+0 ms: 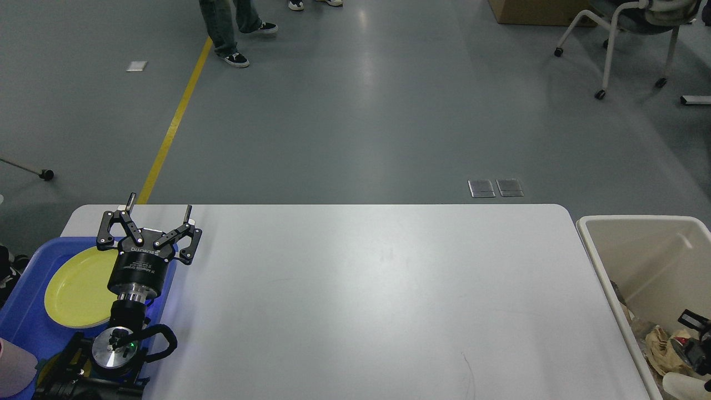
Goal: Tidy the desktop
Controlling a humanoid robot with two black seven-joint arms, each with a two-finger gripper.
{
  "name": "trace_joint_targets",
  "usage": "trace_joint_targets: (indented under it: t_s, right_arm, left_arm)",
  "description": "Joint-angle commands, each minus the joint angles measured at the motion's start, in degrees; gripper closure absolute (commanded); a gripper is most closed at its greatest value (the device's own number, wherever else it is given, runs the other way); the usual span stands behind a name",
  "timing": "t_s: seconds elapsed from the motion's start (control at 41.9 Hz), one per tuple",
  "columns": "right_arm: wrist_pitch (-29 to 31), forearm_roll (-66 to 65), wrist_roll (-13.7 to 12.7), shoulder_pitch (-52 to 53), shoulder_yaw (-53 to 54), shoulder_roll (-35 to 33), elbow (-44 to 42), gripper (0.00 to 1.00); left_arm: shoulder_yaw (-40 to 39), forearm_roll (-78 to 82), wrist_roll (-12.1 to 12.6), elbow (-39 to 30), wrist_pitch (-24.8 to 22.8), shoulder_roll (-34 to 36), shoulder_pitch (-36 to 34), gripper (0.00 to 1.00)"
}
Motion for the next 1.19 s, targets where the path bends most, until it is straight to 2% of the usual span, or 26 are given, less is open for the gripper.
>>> trace_joint_targets:
  t_s: [0.0, 0.024, 0.048, 0.096, 0.119, 0.215, 0.932, 1.003, 1.099, 1.17]
  right_arm:
    - [-0.6, 0.2, 0.0, -0.1, 0.5, 0.4, 0.0, 1.00]
    - [-0.8, 0.2, 0.0, -0.1, 0.5, 0.5, 0.0, 0.95]
    - [-0.9, 0.3, 0.0, -0.1, 0.6, 0.5, 0.0, 0.75]
    - [-1.9, 0.6, 0.0, -0.1, 0.7, 0.7, 0.0, 0.21]
    - [-2.9, 0.8, -0.1, -0.1, 0.9, 0.7, 0.0, 0.00]
    - [-4.6, 0.9, -0.1, -0.1, 1.3, 1.3, 0.8, 0.00]
    - [-4.5, 1.2, 0.0, 0.9, 1.7, 1.0, 2.1, 0.00]
    - [-2.7, 5.3, 1.4, 2.5, 8.5, -0.4, 3.3, 0.00]
    - [0.7, 8.4, 1.4, 2.2, 17.1, -3.6, 3.6, 0.00]
    - [-0.2, 5.4, 0.8, 1.6, 15.4, -1.5, 3.0, 0.00]
  left_arm:
    - [0.0, 0.0, 0.0, 0.1, 0.0, 0.0, 0.0, 0.04]
    - [0.0, 0.0, -0.1, 0.0, 0.0, 0.0, 0.0, 0.04]
    - [0.0, 0.0, 0.0, 0.0, 0.0, 0.0, 0.0, 0.04]
    - [0.0, 0.0, 0.0, 0.0, 0.0, 0.0, 0.0, 0.04]
    - [0.0, 0.0, 0.0, 0.0, 0.0, 0.0, 0.0, 0.04]
    - [0.0, 0.0, 0.0, 0.0, 0.0, 0.0, 0.0, 0.04]
    - [0.0, 0.0, 0.0, 0.0, 0.0, 0.0, 0.0, 0.04]
    - [0.0, 0.0, 0.0, 0.0, 0.0, 0.0, 0.0, 0.04]
    - [0.0, 0.0, 0.0, 0.0, 0.0, 0.0, 0.0, 0.04]
    - [0.0, 0.0, 0.0, 0.0, 0.0, 0.0, 0.0, 0.04]
